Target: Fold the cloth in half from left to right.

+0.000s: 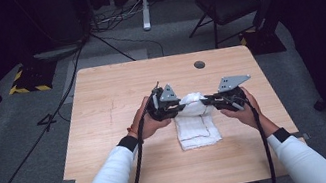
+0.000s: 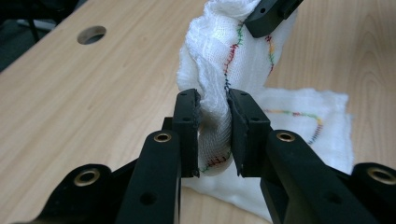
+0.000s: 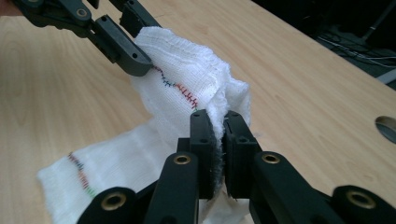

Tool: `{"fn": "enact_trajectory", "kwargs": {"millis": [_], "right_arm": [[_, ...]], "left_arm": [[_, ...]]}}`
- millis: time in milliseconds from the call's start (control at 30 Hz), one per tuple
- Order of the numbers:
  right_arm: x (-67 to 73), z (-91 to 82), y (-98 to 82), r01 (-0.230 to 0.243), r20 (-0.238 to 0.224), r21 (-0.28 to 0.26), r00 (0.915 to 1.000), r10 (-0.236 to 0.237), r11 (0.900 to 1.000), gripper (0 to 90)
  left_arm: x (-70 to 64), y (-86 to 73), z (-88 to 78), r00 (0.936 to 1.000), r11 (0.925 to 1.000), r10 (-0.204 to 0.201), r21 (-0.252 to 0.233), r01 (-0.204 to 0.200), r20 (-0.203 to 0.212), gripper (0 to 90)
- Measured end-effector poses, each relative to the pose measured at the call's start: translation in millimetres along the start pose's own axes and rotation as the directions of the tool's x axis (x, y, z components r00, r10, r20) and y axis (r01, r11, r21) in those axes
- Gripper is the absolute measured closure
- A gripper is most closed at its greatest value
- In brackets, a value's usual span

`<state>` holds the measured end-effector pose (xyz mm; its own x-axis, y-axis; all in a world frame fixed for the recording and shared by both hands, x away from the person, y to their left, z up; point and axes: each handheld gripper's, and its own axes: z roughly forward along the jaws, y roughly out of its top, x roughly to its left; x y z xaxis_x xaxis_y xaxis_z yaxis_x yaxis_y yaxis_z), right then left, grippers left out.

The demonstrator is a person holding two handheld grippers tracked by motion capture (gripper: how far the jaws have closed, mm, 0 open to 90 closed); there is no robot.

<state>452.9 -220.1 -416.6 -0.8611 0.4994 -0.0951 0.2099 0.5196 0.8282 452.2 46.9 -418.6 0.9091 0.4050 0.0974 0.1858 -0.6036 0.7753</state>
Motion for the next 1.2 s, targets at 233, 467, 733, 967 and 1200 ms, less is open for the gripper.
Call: {"fn": "enact_trajectory", "kwargs": {"millis": [233,467,733,967,1200], "right_arm": [[14.5,-3.2,-16.5,0.008,-0.049,0.014,0.9988,-0.007,1.000,84.1],[19.7,-7.8,-31.2,-0.008,-0.071,0.023,0.9974,0.009,1.000,84.1],[26.4,-8.8,-41.9,0.000,-0.084,0.052,0.9965,0.005,0.999,83.9],[32.7,-7.3,-53.2,-0.011,-0.113,0.072,0.9934,0.019,0.997,83.6],[40.5,-6.8,-65.1,-0.014,-0.133,0.109,0.9907,0.028,0.994,82.3]], "left_arm": [[-15.4,-12.0,1.0,0.9992,0.9994,0.034,0.008,-0.034,0.022,75.2],[-27.8,-18.8,5.9,0.9962,0.9995,0.027,0.013,-0.028,0.083,75.2],[-37.8,-28.6,10.9,0.9923,0.9984,0.031,0.043,-0.036,0.120,75.0],[-42.6,-39.1,12.9,0.9897,0.9964,0.030,0.075,-0.040,0.140,75.9],[-54.5,-48.5,19.3,0.9875,0.9928,0.025,0.112,-0.043,0.156,75.8]]}}
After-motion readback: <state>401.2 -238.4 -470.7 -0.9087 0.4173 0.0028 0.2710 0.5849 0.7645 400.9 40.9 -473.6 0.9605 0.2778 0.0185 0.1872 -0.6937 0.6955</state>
